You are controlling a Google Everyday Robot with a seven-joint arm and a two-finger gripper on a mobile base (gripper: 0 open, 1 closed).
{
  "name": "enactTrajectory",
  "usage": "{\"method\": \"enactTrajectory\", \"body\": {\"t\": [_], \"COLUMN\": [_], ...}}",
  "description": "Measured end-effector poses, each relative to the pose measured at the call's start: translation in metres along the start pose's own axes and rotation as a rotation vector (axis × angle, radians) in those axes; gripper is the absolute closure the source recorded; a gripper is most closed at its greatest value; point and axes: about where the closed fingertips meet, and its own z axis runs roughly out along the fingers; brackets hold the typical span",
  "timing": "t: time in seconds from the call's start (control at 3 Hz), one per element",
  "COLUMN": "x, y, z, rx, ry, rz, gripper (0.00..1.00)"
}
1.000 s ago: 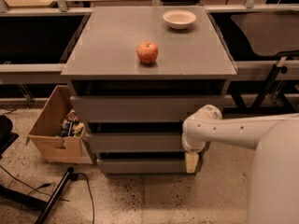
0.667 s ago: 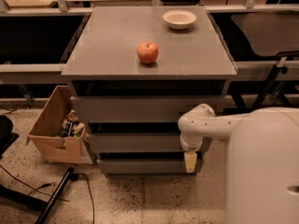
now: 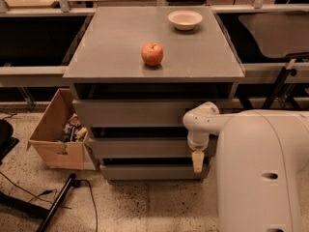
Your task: Open middle drawer
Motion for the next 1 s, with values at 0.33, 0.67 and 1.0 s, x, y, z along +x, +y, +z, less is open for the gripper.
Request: {"method": "enactTrajectory", "body": {"t": [0.33, 0.67, 1.0], "x": [-0.002, 0.011, 0.012], "y": [0.005, 0.030, 0.031], "z": [0.010, 0.018, 0.011], "rx": [-0.027, -0.080, -0.083], "ry": [-0.027, -0.038, -0.039], "rz": [0.008, 0.046, 0.049], "gripper": [0.18, 0.41, 0.64]}}
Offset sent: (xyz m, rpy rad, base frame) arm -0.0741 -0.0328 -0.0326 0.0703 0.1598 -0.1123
